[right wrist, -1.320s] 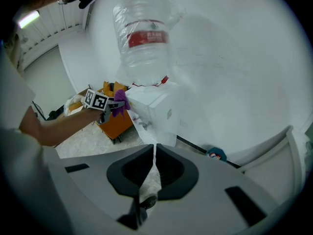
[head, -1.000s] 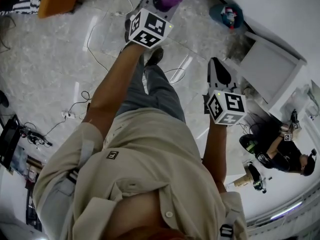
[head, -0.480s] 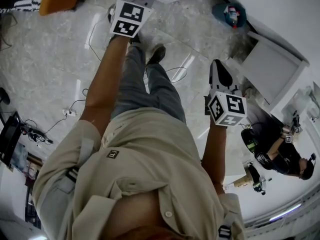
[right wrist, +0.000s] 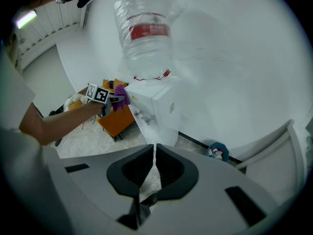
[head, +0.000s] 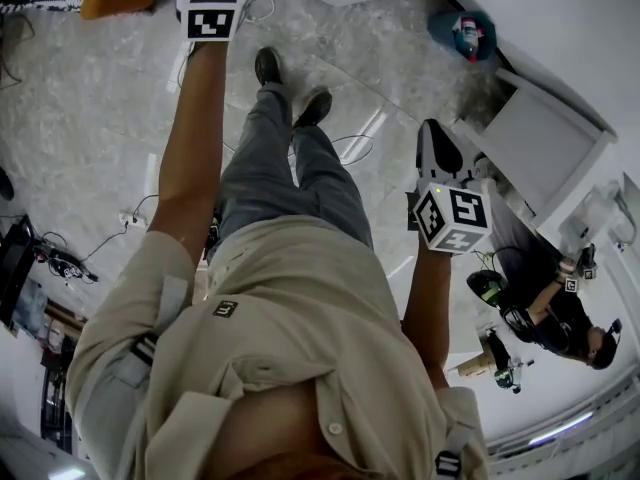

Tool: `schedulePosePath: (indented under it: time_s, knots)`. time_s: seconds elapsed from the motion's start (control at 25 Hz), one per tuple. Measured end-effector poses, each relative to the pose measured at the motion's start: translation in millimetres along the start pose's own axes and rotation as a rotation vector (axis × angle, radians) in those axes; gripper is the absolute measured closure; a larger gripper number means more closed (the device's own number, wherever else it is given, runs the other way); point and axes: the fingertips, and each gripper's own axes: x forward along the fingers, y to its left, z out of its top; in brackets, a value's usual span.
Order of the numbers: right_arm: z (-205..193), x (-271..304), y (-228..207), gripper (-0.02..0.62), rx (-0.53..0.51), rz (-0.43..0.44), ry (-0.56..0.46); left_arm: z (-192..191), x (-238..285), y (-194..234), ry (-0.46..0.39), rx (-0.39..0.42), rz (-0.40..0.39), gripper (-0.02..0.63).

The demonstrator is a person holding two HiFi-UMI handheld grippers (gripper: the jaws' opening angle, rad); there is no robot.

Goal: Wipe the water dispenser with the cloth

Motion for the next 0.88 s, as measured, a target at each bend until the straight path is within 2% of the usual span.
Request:
schedulePosePath:
  time_s: [0.12,0.36,0.48,0.6,0.68,0.88]
  knots:
    - [-2.8,0.5,2.3,0.568,0.002,0.0,0.004,0.4,3.6,-47.8,-0.011,-0.005,-0.089,0.497]
    - [-17.9,-3.5,1.9,0.568,0.016,-0.013,0.019,0.3,15.7,-198.0,-0.015,0.071,-0.379,0.497]
    - [-28.5,-7.1,-0.1,0.568,0.026,-0.026,0.03,-0.9,19.7,-228.9,-0.021,0.072,-0.431,0.497]
    - [-37.4,-8.6,-3.0,0.568,0.039,-0.035,0.041,-6.2,22.4,-213.8,-0.021,0.059,-0.4,0.497]
    - [-41.3,-6.8,-3.2,0.568,0.045,-0.033,0.045,-14.0,23.7,-185.1,-0.018,0.041,-0.343,0.497]
    - [-43.7,5.1,3.3,0.568,0.039,-0.013,0.055,-42.8,18.4,-55.1,-0.001,-0.086,-0.092,0.497]
